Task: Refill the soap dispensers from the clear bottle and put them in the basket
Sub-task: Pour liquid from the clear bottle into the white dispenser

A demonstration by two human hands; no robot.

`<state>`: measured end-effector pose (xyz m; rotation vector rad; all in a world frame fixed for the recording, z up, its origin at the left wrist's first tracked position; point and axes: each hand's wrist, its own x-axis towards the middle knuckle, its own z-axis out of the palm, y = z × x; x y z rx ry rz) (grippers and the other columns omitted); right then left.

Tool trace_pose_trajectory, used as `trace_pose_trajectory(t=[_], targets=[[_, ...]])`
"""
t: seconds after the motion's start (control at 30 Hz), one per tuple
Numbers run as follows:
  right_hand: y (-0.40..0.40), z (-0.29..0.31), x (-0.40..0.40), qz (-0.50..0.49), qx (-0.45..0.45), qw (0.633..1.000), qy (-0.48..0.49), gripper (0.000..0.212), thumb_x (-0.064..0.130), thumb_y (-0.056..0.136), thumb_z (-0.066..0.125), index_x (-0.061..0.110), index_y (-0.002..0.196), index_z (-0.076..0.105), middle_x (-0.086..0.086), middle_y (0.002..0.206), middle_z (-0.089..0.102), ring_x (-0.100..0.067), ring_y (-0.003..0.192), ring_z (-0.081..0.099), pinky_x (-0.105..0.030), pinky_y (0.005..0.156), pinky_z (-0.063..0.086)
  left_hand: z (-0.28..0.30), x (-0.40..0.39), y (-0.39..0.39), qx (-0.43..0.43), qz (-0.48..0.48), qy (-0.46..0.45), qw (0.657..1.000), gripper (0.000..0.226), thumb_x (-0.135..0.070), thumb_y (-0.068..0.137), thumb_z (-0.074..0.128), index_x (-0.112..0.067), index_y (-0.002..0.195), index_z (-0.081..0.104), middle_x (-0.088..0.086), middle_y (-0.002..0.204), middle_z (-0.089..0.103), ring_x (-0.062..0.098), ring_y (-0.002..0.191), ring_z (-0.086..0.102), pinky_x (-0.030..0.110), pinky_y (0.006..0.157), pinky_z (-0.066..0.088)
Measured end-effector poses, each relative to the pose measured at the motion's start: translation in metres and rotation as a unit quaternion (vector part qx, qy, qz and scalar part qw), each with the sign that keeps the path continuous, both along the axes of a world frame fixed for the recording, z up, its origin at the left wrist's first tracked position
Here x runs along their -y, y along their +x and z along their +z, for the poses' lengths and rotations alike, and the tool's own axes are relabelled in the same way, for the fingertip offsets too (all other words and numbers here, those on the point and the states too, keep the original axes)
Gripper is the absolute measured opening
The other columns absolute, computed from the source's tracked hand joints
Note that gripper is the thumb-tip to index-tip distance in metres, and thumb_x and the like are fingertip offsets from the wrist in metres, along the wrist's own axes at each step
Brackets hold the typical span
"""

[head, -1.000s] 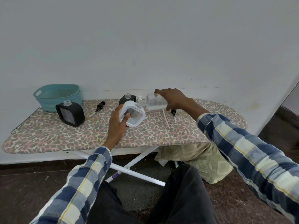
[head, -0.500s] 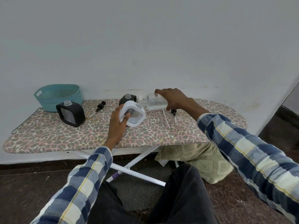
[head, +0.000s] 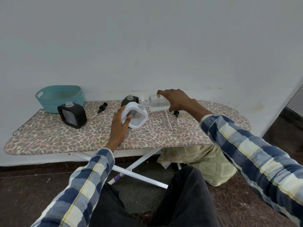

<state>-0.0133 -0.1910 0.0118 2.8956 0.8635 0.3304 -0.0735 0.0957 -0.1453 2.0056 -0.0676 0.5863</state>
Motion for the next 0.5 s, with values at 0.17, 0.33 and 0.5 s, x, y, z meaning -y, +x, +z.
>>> trace_pose_trajectory(t=[0.17, 0.33, 0.5], targets=[[0.0007, -0.0011, 0.0005, 0.001, 0.004, 1.000, -0.002, 0.083, 0.015, 0.068, 0.090, 0.029, 0.133, 0.042, -0.001, 0.101, 0.062, -0.026, 0.084, 0.055, -0.035, 0.070, 0.036, 0.0052, 0.0042, -0.0059, 0.004, 0.012, 0.013, 1.000, 0.056, -0.038, 0.108, 0.061, -0.026, 0.160, 0.043, 0.006, 0.145, 0.051, 0.014, 0.123, 0.050, 0.032, 0.102, 0.042], [0.0004, -0.0006, 0.0011, 0.001, 0.008, 1.000, -0.005, 0.082, 0.015, 0.068, 0.090, 0.029, 0.133, 0.042, 0.000, 0.099, 0.061, -0.026, 0.083, 0.055, -0.035, 0.070, 0.035, 0.0077, 0.0091, -0.0088, 0.025, 0.035, 0.079, 0.996, 0.052, -0.033, 0.110, 0.057, -0.021, 0.158, 0.042, 0.012, 0.141, 0.042, 0.021, 0.122, 0.051, 0.031, 0.101, 0.043], [0.0007, -0.0012, -0.0014, 0.003, 0.009, 1.000, -0.005, 0.082, 0.013, 0.067, 0.089, 0.030, 0.132, 0.043, 0.000, 0.100, 0.061, -0.026, 0.084, 0.055, -0.036, 0.072, 0.036, 0.0056, 0.0068, -0.0044, 0.061, 0.075, 0.153, 0.983, 0.046, -0.030, 0.108, 0.058, -0.017, 0.151, 0.047, 0.008, 0.135, 0.041, 0.028, 0.126, 0.045, 0.048, 0.105, 0.047]])
